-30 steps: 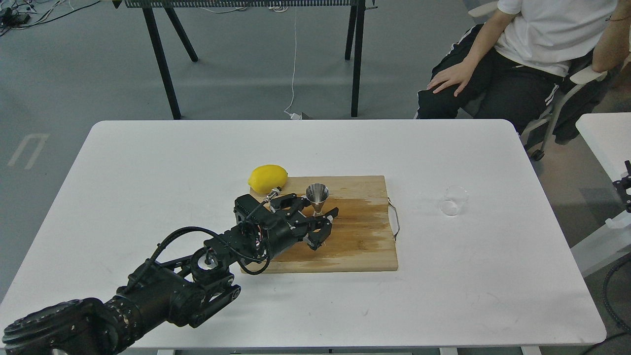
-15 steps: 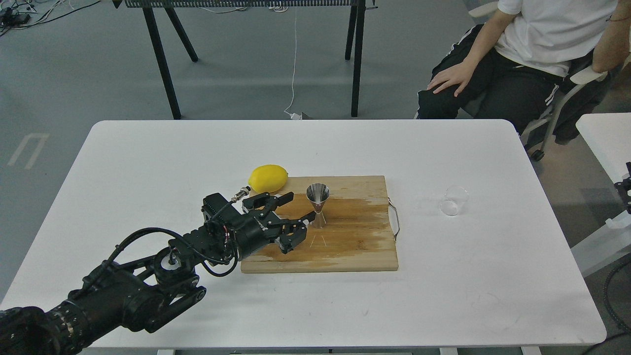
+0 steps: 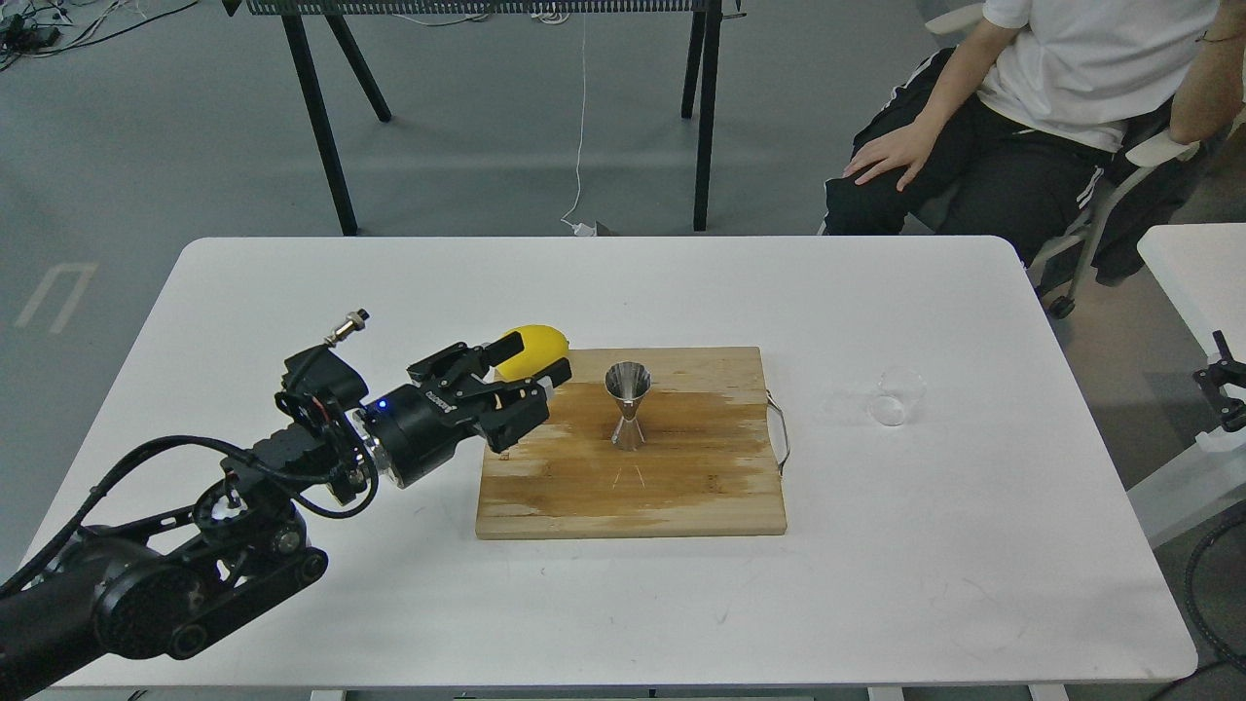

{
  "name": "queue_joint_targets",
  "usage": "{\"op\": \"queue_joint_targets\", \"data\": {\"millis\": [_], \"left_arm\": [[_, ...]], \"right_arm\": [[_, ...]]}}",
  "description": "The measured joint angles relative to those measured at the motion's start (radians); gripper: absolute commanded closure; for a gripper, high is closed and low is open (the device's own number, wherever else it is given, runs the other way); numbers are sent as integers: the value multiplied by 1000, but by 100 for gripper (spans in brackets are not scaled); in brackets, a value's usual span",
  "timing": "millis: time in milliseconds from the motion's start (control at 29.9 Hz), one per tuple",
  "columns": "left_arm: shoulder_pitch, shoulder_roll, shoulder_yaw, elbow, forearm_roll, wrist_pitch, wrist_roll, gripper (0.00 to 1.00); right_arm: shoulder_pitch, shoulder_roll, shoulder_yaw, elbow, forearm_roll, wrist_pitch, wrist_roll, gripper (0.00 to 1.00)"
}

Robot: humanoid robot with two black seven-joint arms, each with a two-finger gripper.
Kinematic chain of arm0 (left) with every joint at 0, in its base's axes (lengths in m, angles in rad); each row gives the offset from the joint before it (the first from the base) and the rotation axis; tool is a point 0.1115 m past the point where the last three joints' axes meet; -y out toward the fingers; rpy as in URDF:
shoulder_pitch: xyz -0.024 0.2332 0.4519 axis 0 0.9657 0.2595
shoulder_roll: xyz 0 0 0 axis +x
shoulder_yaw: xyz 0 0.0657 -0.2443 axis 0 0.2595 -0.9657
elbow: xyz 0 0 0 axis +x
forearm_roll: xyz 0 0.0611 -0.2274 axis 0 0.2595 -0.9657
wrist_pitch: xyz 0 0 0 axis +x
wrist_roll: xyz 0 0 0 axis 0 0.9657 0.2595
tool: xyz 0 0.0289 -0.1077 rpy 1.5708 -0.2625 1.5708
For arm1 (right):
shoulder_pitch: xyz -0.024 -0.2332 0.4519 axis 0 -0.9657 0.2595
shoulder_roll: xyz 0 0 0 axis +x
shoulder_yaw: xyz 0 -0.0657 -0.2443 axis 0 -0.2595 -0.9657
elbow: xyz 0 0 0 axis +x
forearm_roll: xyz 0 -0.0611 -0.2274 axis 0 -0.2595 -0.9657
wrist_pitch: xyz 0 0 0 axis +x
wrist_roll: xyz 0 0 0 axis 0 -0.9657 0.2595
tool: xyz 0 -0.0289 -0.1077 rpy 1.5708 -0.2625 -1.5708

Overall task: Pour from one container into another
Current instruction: 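Release the jigger upright on the board and withdraw the left gripper, then reach the right gripper to the clear glass and grasp it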

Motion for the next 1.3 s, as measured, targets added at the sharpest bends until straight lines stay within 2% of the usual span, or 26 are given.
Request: {"op": "queue_joint_targets", "data": {"millis": [134,200,334,467,634,735,835,935,1068,1302], "left_arm": [[-3,-9,-146,-3,-324,-67,-15,12],[-4,-10,-210,6,-460,-109,-30,0],[-4,-3,-316,40,-688,-205,-73,0],[15,-2,-383,64,-900,-345,-83,0],[26,-7,-400,181,-1205,-451,-81,0],[26,-7,-402,270,-1343,-556,-81,0],[26,-7,-402,349,-1409,-649,-81,0],[20,-10,-407,410,-1442,-681,-81,0],[20,-16,-407,430,-1471,-684,-81,0],[23,-28,-405,422,-1476,-677,-81,0]], "right_arm": [[48,3,2,-74,2,0,-34,0],[72,7,1,-105,2,0,-39,0],[83,12,-10,-115,2,0,-42,1],[62,49,-16,-94,23,0,-45,1],[-38,66,-22,36,154,0,-76,1],[-115,62,-17,182,204,0,-113,0],[-170,64,-12,285,237,0,-127,0],[-204,90,-20,337,264,0,-128,0],[-230,188,-26,384,258,-3,-129,0],[-204,304,-19,389,253,-139,-123,0]]}}
